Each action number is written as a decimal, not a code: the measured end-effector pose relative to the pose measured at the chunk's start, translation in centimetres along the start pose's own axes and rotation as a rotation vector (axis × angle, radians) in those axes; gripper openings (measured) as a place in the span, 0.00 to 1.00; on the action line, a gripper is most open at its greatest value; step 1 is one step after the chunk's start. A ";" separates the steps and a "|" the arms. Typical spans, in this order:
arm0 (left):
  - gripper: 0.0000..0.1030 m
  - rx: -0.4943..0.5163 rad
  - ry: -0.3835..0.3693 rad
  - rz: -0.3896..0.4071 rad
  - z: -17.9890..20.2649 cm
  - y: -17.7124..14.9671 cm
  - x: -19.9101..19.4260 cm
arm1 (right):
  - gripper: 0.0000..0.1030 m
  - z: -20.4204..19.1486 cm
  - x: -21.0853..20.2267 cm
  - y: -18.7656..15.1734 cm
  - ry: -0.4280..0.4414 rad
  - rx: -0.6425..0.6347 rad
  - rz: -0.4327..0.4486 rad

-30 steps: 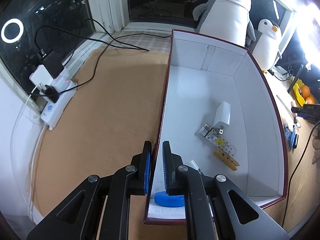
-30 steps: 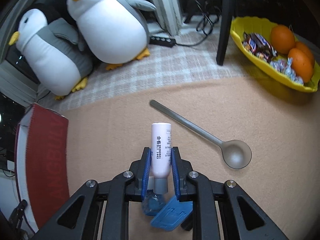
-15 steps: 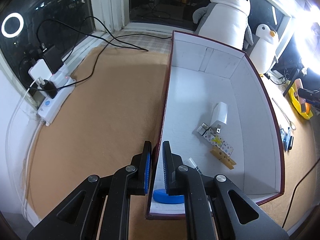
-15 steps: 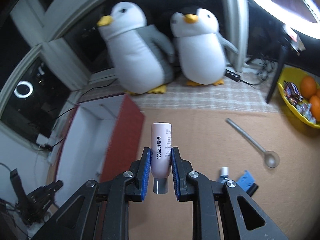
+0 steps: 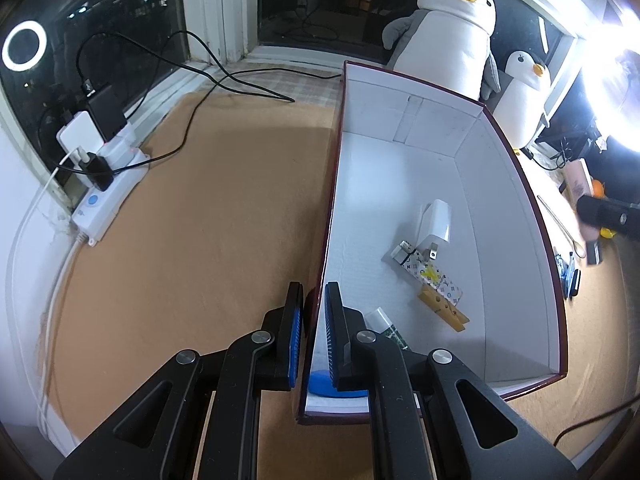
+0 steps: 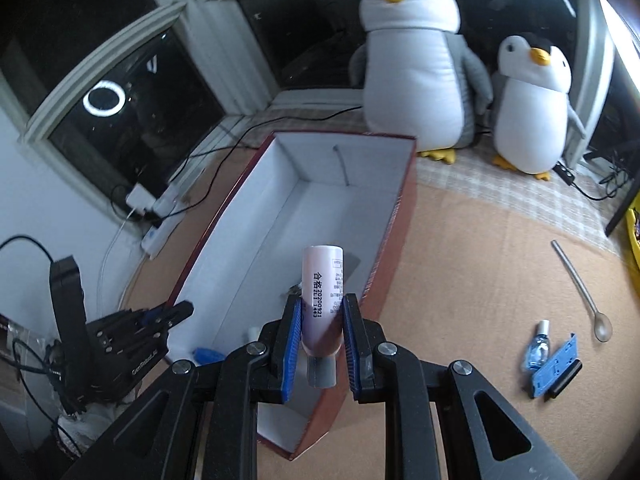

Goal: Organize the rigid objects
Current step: 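Carry the pink tube into the box and open the right gripper, then move the right gripper back toward the spoon, then close the right gripper on the spoon handle and lift it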

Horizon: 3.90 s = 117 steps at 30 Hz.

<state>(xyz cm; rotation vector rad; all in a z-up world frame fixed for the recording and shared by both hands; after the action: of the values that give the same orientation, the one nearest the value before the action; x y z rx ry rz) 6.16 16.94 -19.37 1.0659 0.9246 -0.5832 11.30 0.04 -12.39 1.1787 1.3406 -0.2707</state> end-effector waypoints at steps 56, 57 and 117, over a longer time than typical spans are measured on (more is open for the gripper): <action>0.08 0.021 0.054 -0.010 0.3 0.0 0.1 | 0.42 2.5 -0.2 -2.1 0.002 -0.010 0.027; 0.08 0.022 0.058 -0.010 0.3 0.0 0.1 | 0.42 3.3 -0.4 -2.2 -0.006 -0.001 0.032; 0.10 0.053 0.163 -0.042 1.4 1.3 1.7 | 0.07 30.0 1.8 -10.0 -0.319 0.145 -0.192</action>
<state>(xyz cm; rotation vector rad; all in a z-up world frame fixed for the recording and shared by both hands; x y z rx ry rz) 8.55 16.25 -19.92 1.1568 1.0812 -0.5643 22.47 -26.81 -25.03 1.0735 1.1659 -0.6759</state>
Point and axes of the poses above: each gripper's, at about its wrist camera, not at the fingertips, and x roughly the way its jaws point, z to its right, y to its top, the point moved 8 cm from there along x, roughly the way its jaws point, and after that the axes turned 10 degrees about -x, right-handed, at the moved point
